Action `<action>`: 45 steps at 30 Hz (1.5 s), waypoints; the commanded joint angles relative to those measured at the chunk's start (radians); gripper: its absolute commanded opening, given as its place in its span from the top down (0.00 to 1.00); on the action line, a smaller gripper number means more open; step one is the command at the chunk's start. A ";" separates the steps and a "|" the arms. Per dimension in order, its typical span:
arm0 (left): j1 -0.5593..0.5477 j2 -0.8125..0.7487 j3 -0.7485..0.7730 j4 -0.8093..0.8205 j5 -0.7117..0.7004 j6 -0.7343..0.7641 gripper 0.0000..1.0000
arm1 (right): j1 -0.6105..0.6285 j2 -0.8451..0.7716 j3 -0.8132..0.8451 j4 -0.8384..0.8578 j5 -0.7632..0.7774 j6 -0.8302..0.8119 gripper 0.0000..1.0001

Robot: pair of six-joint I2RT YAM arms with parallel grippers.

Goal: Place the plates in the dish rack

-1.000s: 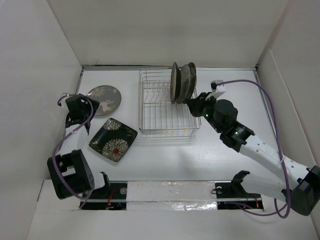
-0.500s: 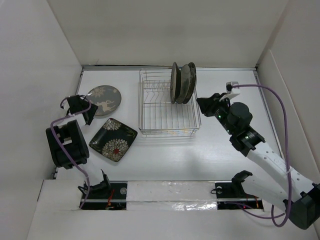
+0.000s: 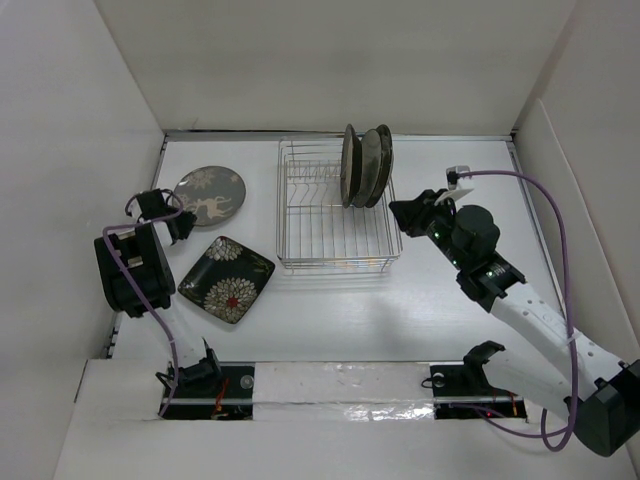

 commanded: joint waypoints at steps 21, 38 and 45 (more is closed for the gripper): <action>-0.001 -0.469 -0.032 0.351 -0.065 0.200 1.00 | 0.077 0.043 0.081 0.065 -0.089 0.009 0.38; -0.066 -0.945 -0.104 0.267 0.193 -0.019 1.00 | 0.120 0.417 0.375 0.205 -0.352 0.115 0.11; -0.158 -1.048 -0.137 0.253 0.303 -0.059 1.00 | 0.120 0.580 0.542 0.187 -0.441 0.133 0.07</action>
